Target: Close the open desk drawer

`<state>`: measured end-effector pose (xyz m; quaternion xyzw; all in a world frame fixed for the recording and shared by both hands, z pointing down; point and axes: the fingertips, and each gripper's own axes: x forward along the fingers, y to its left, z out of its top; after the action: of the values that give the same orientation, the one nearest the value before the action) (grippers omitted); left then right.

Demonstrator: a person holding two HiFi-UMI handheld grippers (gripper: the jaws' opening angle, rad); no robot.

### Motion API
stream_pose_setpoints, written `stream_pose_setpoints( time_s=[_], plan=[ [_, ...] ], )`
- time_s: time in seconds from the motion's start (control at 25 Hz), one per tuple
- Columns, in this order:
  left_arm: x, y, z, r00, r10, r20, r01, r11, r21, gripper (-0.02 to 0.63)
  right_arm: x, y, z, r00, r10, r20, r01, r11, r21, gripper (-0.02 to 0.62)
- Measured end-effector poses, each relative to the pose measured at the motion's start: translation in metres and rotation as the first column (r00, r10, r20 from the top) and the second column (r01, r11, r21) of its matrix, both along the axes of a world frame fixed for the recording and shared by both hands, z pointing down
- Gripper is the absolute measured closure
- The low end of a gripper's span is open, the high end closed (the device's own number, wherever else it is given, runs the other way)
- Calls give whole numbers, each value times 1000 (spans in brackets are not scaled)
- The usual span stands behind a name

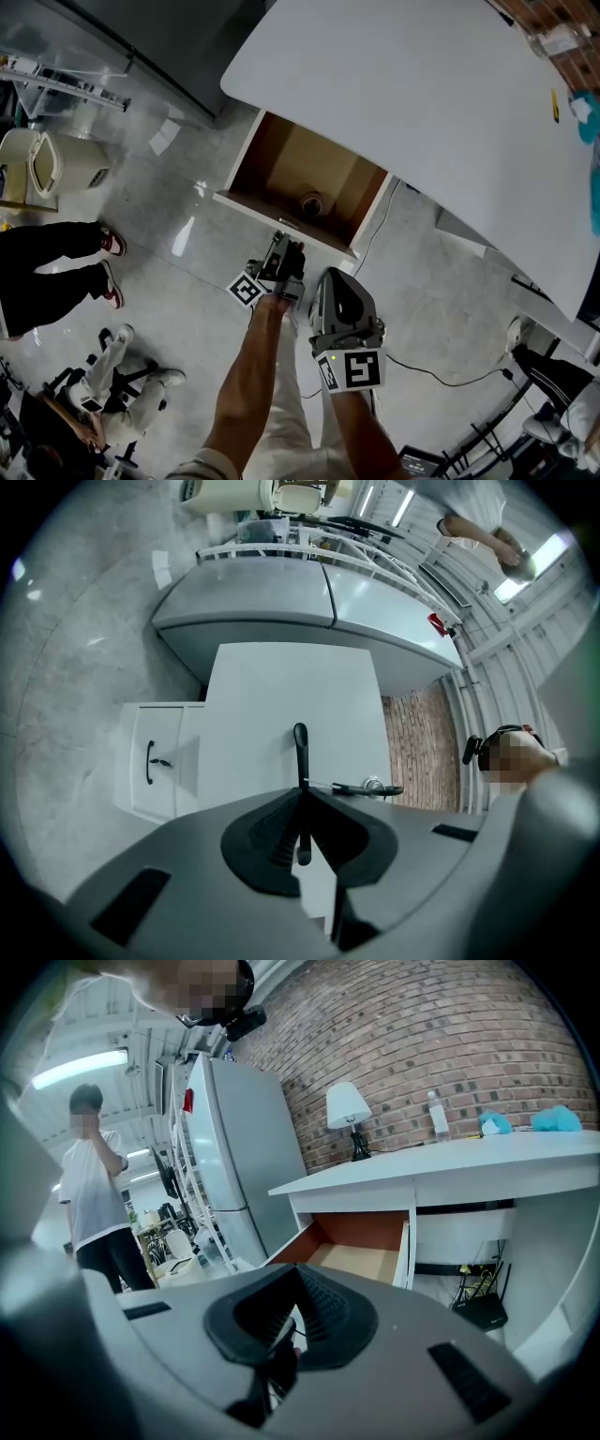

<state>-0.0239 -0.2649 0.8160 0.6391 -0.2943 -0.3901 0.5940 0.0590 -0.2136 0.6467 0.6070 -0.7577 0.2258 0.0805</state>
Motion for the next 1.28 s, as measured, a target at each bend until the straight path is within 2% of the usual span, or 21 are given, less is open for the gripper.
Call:
stream_pose_setpoints(
  time_s=[0.28, 0.72, 1.28],
  plan=[
    [14, -23, -19, 1000, 13, 4, -13, 999, 34, 588, -3, 2, 1, 1000, 4, 27, -3, 1000, -10, 584],
    [32, -48, -18, 1000, 7, 10, -7, 1000, 8, 588, 16, -11, -5, 999, 27, 32, -27, 1000, 6, 584],
    [50, -82, -20, 999, -1, 33, 0, 1000, 17, 588, 9, -27, -2, 999, -10, 52, 10, 1000, -1, 584]
  ],
)
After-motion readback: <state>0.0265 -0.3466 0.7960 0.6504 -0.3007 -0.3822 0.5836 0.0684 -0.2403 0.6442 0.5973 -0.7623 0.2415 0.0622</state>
